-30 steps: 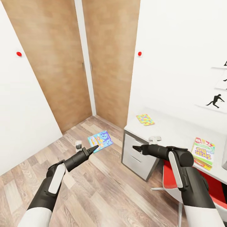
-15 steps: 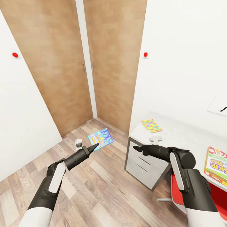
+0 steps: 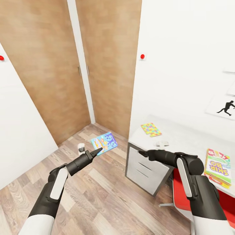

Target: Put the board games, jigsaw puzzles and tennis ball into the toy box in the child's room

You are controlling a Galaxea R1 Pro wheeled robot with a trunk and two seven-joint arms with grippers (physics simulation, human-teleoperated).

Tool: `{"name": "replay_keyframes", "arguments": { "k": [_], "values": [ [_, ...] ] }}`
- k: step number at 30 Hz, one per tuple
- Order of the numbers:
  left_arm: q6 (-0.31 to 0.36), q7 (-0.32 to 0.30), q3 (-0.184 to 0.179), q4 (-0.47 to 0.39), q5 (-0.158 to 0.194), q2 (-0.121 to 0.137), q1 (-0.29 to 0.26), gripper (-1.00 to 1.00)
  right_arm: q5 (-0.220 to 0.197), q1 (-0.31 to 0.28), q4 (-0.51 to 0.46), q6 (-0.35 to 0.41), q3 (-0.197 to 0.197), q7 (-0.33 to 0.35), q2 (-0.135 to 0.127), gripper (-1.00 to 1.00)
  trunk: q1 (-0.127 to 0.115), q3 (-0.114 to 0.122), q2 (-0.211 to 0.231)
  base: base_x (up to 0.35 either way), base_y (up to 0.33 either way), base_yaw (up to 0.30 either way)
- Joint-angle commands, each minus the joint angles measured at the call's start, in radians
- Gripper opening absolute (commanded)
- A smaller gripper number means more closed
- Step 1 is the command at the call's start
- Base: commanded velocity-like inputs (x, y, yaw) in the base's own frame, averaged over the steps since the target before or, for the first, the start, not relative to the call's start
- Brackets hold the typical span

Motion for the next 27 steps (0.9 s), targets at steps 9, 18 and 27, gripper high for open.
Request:
{"name": "replay_keyframes", "arguments": {
  "k": [9, 18, 27],
  "values": [
    [0.007, -0.003, 0.002, -0.008, 0.002, -0.001, 0.000, -1.00, -0.013, -0.002, -0.002, 0.006, -0.062, 0.057, -0.030, 1.00, 0.001, -0.002, -0.002, 0.001, 0.000, -0.185],
    [0.009, -0.003, 0.001, -0.017, 0.002, -0.002, 0.005, -1.00, -0.014, -0.004, -0.002, 0.006, -0.107, 0.230, -0.099, 1.00, 0.001, -0.002, -0.002, 0.000, 0.000, -0.266],
    [0.008, -0.002, 0.000, -0.020, 0.002, -0.003, 0.006, -1.00, -0.014, -0.010, -0.002, 0.006, -0.153, 0.290, -0.129, 1.00, 0.001, -0.002, -0.002, 0.000, 0.000, -0.284]
  ]
}}
